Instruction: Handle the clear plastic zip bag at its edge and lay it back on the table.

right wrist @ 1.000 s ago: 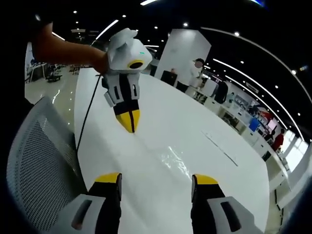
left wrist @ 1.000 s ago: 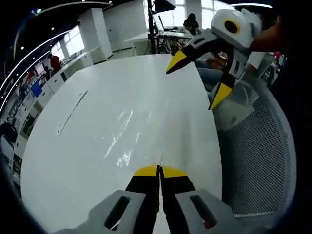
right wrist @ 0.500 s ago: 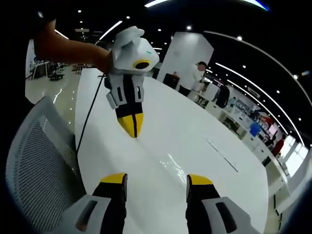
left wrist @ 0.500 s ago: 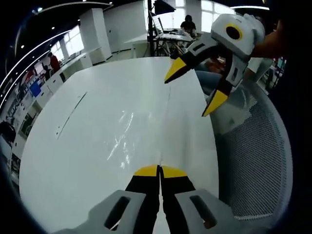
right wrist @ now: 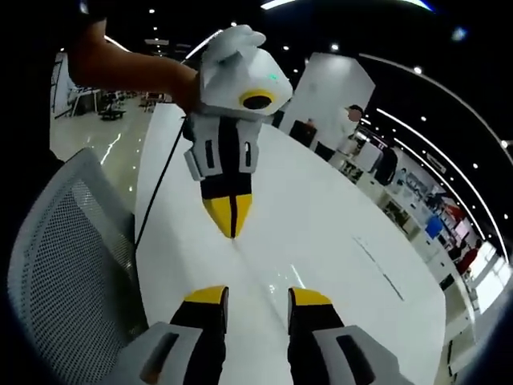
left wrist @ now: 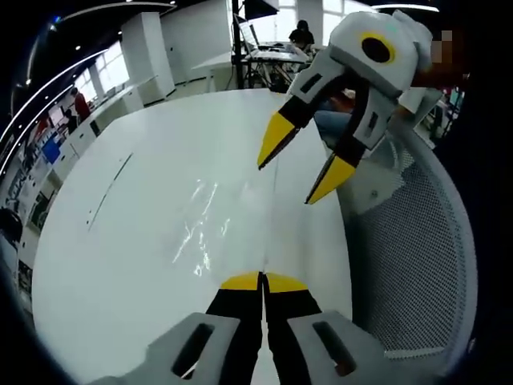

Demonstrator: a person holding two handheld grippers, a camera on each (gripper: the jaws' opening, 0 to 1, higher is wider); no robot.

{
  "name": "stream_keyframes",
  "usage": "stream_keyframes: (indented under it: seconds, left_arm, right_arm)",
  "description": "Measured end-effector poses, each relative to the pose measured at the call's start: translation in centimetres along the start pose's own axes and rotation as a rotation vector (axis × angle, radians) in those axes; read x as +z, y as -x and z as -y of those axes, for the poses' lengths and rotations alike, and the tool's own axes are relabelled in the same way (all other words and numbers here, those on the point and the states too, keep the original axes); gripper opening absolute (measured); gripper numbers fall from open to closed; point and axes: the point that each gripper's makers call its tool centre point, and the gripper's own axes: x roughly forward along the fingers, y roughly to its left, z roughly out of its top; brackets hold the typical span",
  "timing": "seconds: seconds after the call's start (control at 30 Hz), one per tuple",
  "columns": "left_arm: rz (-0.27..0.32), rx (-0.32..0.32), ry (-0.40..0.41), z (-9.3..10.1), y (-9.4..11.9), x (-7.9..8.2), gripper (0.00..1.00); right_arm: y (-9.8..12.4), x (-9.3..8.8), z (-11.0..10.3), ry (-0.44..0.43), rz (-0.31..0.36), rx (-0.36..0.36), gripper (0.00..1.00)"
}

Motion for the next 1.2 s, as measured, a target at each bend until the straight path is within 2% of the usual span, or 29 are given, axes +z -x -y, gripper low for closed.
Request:
stream_keyframes:
  seconds: [0.43,0.63,0.7,0.93,1.07,1.2]
  left_arm:
    - [0.000,-0.019,-0.026,0.4,-0.1,0.4,0.00]
    - [0.015,-0.028,-0.046,0.7,-0.2,0.8,0.00]
    - [0.034,-0.033,-0.088,0.9,-0.2,1.1,0.00]
    - [0.058,-0.027,-0.112,1.0,-0.1,1.4,0.00]
    - [0.091,0.000,-0.162,0.8,0.0,1.6,0.00]
    - [0.097,0.007,-0.206,0.7,0.2,1.6,0.00]
  right_arm:
    - [-1.2,0.0,-0.5,0.028,-0.023,0.046,0.11]
    - [-1.7,-0.2,-1.1,0.074,-0.038,0.078,0.01]
    - [-1.8,-0.3,-1.2,0.096,-0.044,0.084,0.00]
    - [-1.7,-0.6,-1.5,0.121,-0.053,0.103,0.00]
    - [-1.7,-0.6,-1.5,0.131,-0.058,0.108,0.00]
    - [-1.8,-0.6,-1.5,0.142,-0.060,0.113,0.00]
